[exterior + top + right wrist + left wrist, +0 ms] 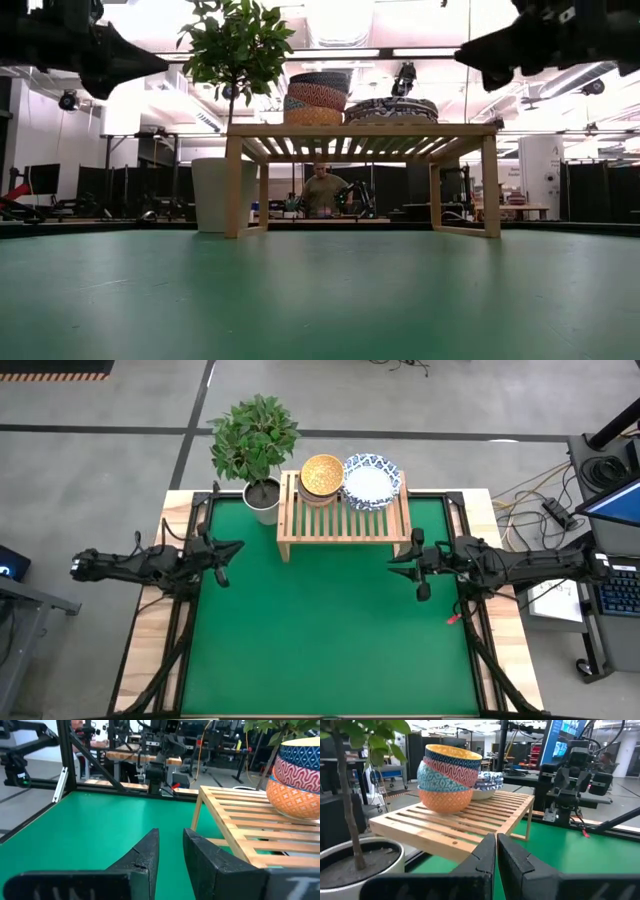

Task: Place and stack bowls onto a shelf
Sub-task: Return to home position

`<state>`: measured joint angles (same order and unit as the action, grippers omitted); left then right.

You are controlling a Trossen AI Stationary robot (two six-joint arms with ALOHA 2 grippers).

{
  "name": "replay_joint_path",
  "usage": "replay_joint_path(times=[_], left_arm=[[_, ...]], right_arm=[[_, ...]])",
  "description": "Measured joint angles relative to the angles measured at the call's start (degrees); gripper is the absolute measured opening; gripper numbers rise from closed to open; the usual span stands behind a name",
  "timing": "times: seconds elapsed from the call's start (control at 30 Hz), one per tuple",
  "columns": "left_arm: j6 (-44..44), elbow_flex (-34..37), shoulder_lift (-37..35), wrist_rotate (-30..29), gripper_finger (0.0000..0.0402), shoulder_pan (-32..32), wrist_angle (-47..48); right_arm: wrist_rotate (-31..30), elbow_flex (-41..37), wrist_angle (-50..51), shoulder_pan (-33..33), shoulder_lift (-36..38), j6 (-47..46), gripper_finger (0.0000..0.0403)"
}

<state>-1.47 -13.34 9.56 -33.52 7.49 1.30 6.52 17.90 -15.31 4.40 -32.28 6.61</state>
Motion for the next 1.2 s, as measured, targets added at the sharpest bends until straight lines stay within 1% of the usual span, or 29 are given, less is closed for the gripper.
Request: replay_joint_path(times=[0.13,0.37,0.47,0.6,0.77,0.9,1.07,1.2], left_arm=[[-2.15,0.0,-2.95,0.0,0.0,0.0,4.96],[-5.07,0.0,-7.64,0.03,0.0,0.0,12.14],[-5.23,0.02,-9.43,0.42,0.0,0.0,12.24],[-5.15,0.02,-9.62,1.16,0.0,0.0,12.1],[-6.49,1.33,-9.59,1.29,0.0,0.0,12.13],[-8.04,4.02,-9.58,1.29,0.0,0.0,11.36],[-11.06,6.99,-9.57,1.27,0.0,0.0,10.68],[-12.52,8.55,-9.51,1.28,0.0,0.0,9.21]], right_arm=[[0.0,-2.87,0.01,0.0,4.16,-0.42,0.0069],[-0.01,-6.28,-0.03,0.0,9.69,-0.42,0.0068],[0.0,-7.77,0.06,0.0,11.62,-0.36,0.0067],[0.0,-9.16,0.44,0.0,14.33,-0.17,0.0068],[0.15,-9.79,4.86,0.0,18.52,-0.37,0.0068],[3.89,-10.64,5.29,0.02,22.21,0.51,0.0068],[4.41,-12.14,5.04,0.05,26.36,0.76,0.0068],[8.17,-14.41,4.68,0.0,29.05,0.08,0.0068]])
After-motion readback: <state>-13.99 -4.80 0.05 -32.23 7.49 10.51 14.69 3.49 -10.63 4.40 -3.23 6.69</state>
